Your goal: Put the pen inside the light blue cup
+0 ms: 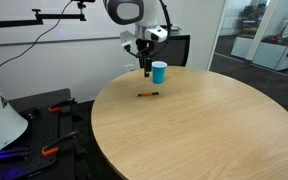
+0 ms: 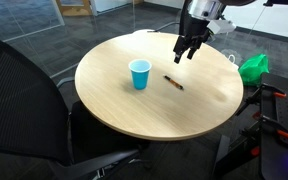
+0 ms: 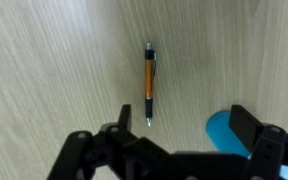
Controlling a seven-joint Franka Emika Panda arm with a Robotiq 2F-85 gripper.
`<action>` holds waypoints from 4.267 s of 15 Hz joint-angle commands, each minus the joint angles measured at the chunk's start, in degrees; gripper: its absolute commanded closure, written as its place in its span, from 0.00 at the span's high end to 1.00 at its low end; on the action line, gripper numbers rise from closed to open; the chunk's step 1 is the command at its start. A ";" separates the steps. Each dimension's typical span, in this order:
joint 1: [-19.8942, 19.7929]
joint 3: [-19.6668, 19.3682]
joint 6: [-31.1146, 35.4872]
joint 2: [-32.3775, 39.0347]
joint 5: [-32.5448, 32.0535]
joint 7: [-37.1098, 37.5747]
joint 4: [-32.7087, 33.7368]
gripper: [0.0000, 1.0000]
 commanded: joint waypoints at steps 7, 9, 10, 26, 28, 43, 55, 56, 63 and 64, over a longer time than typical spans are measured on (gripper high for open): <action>-1.02 1.04 8.66 10.69 0.56 -1.76 5.56 1.00; -0.79 0.98 10.75 11.88 -0.16 -1.28 5.57 1.00; -0.55 0.76 11.37 12.31 -0.60 -0.77 5.57 1.00; 1.59 -2.24 10.03 19.87 -6.92 1.16 10.53 0.76; 1.81 -2.43 9.99 20.24 -7.34 1.19 10.91 0.61; 2.58 -3.01 9.29 21.37 -7.90 1.62 12.17 0.01; 1.18 -2.36 8.71 14.42 -6.45 1.19 8.86 0.04; 0.85 -2.30 8.56 13.08 -6.33 0.99 8.33 0.04; 2.12 -6.90 1.60 3.19 -8.16 7.84 5.22 0.04; 2.30 -7.69 -0.86 1.87 -9.04 9.15 5.21 0.04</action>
